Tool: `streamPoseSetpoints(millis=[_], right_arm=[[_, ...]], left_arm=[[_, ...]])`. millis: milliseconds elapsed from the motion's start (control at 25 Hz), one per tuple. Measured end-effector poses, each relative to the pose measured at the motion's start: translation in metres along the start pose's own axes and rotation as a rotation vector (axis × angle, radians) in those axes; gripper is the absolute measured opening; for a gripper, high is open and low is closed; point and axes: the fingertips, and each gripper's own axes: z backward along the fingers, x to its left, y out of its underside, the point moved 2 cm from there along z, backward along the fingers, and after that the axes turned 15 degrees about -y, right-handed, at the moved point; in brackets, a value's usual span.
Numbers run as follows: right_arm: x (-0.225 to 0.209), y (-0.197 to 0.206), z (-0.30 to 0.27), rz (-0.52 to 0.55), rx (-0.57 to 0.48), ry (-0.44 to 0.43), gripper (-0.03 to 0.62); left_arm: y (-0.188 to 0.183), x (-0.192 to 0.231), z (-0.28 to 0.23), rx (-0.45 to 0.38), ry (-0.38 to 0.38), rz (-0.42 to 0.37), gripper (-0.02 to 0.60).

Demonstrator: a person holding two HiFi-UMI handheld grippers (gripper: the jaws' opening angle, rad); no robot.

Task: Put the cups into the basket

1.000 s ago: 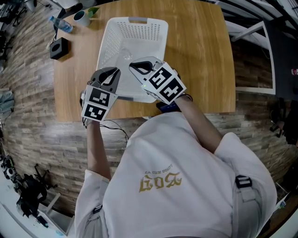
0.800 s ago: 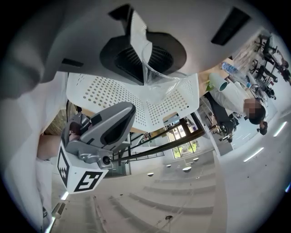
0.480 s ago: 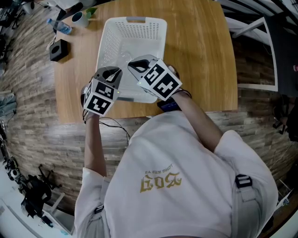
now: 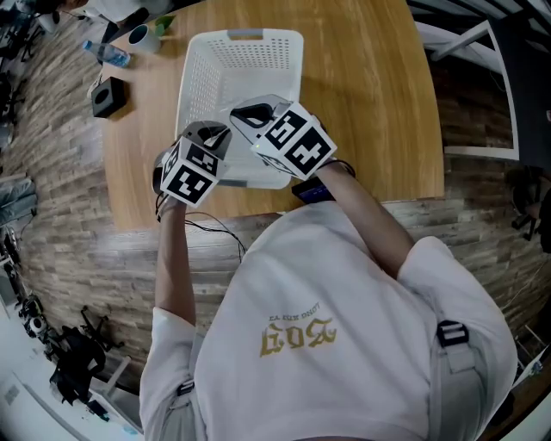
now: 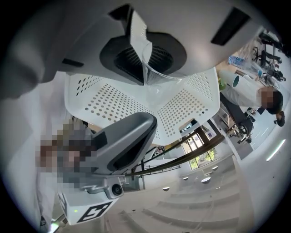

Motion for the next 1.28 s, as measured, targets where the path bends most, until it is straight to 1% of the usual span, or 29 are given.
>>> streamPoseSetpoints(millis=[120, 240, 320, 400, 560, 680, 800, 920, 1040, 1160, 1280], right_arm=[[-0.005, 0.001, 0.001, 0.016, 0.006, 0.017, 0.011], [-0.006, -0.001, 0.005, 0.003, -0.023, 0.028, 0.011], [-0.004, 0.002, 0.003, 0.016, 0.025, 0.025, 0.011], [-0.001, 0.008, -0.002, 0.046, 0.101, 0.007, 0.011], [-0.001, 0.018, -0.009, 0.134, 0.238, -0.019, 0.011], [-0.001, 0.02, -0.01, 0.142, 0.249, -0.033, 0.011], [-0.002, 0.02, -0.011, 0.151, 0.256, -0.025, 0.011], [0.002, 0.025, -0.016, 0.205, 0.319, -0.042, 0.011], [0.007, 0.03, -0.019, 0.284, 0.378, -0.092, 0.011], [0.006, 0.031, -0.018, 0.367, 0.435, -0.131, 0.011], [-0.003, 0.024, -0.016, 0.373, 0.432, -0.138, 0.011]], left_arm=[[0.001, -0.003, -0.004, 0.029, 0.011, -0.032, 0.025], [0.004, -0.005, -0.009, 0.057, 0.018, -0.058, 0.025], [0.005, -0.007, -0.011, 0.072, 0.029, -0.065, 0.025], [0.007, -0.01, -0.013, 0.088, 0.04, -0.073, 0.025], [0.009, -0.014, -0.018, 0.129, 0.059, -0.109, 0.025], [0.009, -0.018, -0.023, 0.144, 0.079, -0.12, 0.025], [0.01, -0.021, -0.026, 0.159, 0.1, -0.133, 0.025], [0.011, -0.025, -0.028, 0.171, 0.121, -0.139, 0.025], [0.012, -0.029, -0.031, 0.189, 0.136, -0.153, 0.025], [0.015, -0.032, -0.036, 0.214, 0.142, -0.184, 0.025], [0.017, -0.036, -0.04, 0.24, 0.153, -0.223, 0.025]])
